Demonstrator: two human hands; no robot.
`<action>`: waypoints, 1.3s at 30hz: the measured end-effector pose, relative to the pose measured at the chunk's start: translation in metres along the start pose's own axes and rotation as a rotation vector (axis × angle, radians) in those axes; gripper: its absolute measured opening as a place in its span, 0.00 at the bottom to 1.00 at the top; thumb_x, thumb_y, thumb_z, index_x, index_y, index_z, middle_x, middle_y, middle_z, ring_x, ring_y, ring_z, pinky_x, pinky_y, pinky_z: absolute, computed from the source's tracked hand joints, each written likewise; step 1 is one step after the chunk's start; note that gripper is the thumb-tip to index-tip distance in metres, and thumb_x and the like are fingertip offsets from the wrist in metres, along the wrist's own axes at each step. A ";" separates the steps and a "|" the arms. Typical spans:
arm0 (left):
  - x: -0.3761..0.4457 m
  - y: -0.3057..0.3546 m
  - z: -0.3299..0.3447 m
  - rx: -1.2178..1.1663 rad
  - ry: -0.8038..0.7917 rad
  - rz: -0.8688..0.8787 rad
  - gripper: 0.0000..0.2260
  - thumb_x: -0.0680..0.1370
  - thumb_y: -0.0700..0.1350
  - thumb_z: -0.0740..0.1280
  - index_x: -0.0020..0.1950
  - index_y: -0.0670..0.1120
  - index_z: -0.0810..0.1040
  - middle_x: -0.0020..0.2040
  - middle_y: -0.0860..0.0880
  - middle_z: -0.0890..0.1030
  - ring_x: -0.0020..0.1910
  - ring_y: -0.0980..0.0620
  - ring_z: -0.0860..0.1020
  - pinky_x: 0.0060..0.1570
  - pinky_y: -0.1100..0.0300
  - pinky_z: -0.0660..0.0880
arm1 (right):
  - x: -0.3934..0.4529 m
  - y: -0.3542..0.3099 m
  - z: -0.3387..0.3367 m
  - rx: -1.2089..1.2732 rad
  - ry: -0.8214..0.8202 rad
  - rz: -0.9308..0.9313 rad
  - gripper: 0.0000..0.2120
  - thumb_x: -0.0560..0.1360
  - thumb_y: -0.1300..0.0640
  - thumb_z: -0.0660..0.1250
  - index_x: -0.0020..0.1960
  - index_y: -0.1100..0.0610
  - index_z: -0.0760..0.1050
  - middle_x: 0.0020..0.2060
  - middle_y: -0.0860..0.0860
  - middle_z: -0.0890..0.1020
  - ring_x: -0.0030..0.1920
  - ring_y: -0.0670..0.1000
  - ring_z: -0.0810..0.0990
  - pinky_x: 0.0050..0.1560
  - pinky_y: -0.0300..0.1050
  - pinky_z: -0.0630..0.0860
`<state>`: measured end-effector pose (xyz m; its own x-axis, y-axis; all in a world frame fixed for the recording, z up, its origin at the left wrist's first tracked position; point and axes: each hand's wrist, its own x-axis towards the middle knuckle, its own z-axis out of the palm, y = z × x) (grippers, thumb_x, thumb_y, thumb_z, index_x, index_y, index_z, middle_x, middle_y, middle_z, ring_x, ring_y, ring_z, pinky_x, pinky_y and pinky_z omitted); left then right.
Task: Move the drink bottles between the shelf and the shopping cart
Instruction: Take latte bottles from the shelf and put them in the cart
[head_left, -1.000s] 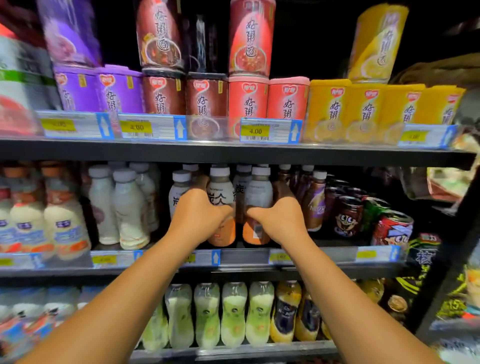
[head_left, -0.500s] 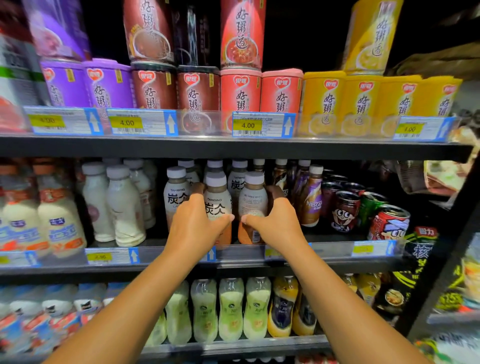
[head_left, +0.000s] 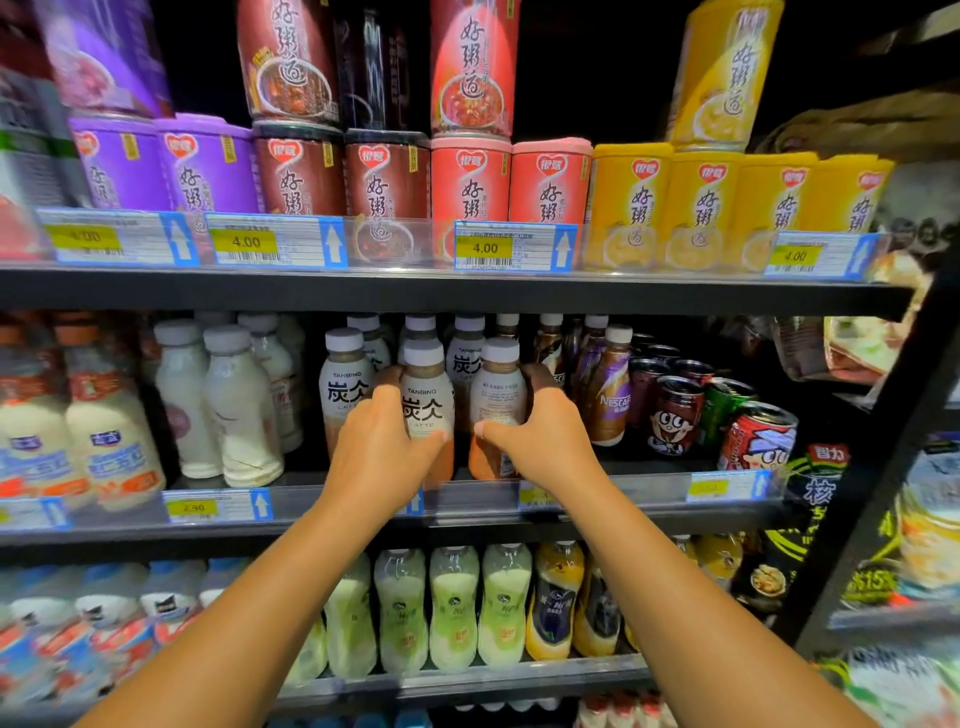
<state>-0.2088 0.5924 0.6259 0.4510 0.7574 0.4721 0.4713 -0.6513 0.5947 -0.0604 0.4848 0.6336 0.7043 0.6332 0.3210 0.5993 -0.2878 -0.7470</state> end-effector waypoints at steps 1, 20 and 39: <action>0.002 0.002 0.000 0.030 -0.013 -0.014 0.19 0.75 0.55 0.76 0.49 0.45 0.70 0.47 0.47 0.77 0.46 0.46 0.77 0.42 0.50 0.76 | 0.000 -0.002 0.000 0.007 -0.003 0.004 0.27 0.71 0.45 0.81 0.61 0.56 0.73 0.54 0.55 0.83 0.53 0.57 0.84 0.54 0.60 0.84; 0.019 0.015 0.003 0.243 -0.106 -0.024 0.14 0.78 0.41 0.67 0.33 0.42 0.70 0.32 0.46 0.74 0.31 0.50 0.71 0.35 0.56 0.70 | 0.029 0.000 0.020 0.106 -0.005 0.018 0.45 0.65 0.52 0.84 0.76 0.50 0.66 0.67 0.55 0.78 0.66 0.58 0.79 0.66 0.60 0.80; 0.015 0.011 -0.003 0.376 -0.049 0.091 0.14 0.80 0.47 0.69 0.38 0.44 0.69 0.38 0.46 0.75 0.39 0.45 0.74 0.38 0.55 0.70 | 0.020 -0.002 0.018 0.001 -0.053 -0.021 0.35 0.75 0.64 0.73 0.79 0.58 0.64 0.61 0.59 0.81 0.60 0.62 0.81 0.59 0.54 0.82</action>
<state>-0.1985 0.5968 0.6415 0.5355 0.6984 0.4749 0.6683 -0.6942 0.2674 -0.0540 0.5115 0.6306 0.6706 0.6762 0.3050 0.6131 -0.2738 -0.7411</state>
